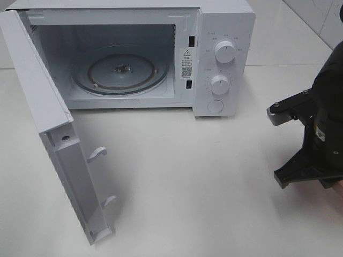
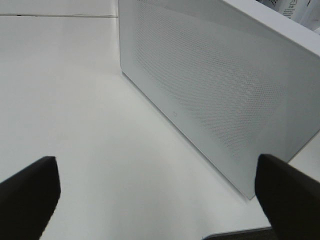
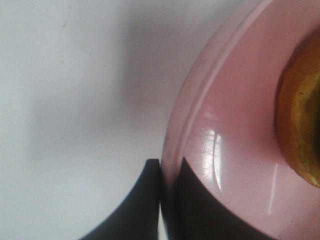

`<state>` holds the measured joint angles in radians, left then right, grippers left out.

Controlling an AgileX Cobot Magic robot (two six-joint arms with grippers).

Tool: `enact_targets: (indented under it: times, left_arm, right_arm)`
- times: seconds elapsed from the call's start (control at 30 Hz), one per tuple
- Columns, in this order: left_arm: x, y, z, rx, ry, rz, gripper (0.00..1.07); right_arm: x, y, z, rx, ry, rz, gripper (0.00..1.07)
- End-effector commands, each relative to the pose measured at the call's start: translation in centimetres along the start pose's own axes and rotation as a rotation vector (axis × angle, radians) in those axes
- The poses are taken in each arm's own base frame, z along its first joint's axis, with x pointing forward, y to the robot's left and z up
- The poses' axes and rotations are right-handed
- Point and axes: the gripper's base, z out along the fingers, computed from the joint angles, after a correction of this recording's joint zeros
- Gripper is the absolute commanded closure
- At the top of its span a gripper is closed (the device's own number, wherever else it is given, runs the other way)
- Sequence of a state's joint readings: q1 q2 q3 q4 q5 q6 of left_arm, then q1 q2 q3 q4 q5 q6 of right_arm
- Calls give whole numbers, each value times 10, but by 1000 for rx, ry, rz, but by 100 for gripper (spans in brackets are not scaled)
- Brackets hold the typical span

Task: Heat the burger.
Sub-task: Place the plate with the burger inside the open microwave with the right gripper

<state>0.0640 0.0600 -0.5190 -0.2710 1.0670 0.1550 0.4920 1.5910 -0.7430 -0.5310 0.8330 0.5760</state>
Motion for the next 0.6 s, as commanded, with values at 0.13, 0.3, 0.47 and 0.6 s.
enact_targets:
  times: [0.13,0.3,0.47,0.6]
  left_arm:
    - [0,0,0,1,-1,4,9]
    - [0,0,0,1,-1,4,9]
    - [0,0,0,1,-1,4,9]
    - [0,0,0,1,-1,4,9]
  right_arm:
    - [11,0,3,65,27,-69,107]
    - [19,-1,7,68,37,-81,107]
    - [33,-5,4,52,7,-77,107]
    - [45,-11,0,62,-22,-80,107]
